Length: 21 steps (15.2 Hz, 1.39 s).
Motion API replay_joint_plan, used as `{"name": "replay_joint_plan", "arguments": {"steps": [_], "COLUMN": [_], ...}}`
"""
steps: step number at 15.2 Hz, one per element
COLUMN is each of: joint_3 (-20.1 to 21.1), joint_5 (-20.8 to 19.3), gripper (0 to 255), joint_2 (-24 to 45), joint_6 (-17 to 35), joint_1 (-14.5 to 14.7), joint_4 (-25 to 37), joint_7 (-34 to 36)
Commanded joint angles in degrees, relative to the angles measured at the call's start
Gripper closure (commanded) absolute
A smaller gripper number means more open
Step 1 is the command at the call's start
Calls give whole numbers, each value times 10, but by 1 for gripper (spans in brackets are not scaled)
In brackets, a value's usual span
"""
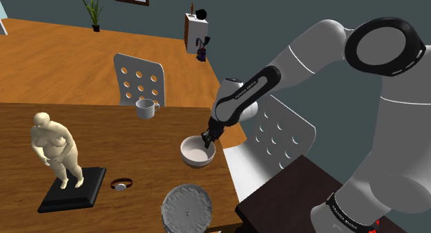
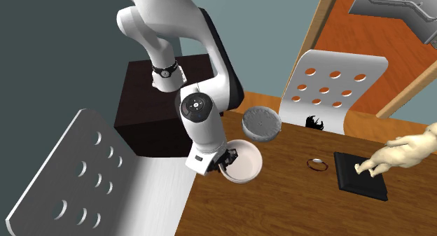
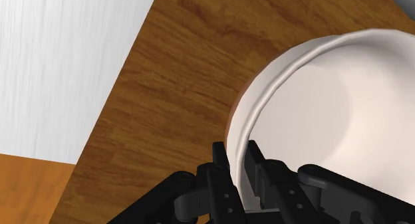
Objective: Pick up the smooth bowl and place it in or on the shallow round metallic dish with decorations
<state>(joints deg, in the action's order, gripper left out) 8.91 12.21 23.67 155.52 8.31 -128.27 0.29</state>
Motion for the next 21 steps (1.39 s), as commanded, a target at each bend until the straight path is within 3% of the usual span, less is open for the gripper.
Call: {"name": "replay_joint_plan", "arguments": {"steps": [1, 19, 21], "joint_3": [0, -2, 8], "joint_5": [-1, -8, -5], "gripper": [255, 255, 255], "joint_2": [-15, -131, -154], "joint_6": [-12, -133, -123], "joint_1": [0, -2, 12], "joint_4": [-3, 3, -26], "joint_7": [3, 24, 45]}}
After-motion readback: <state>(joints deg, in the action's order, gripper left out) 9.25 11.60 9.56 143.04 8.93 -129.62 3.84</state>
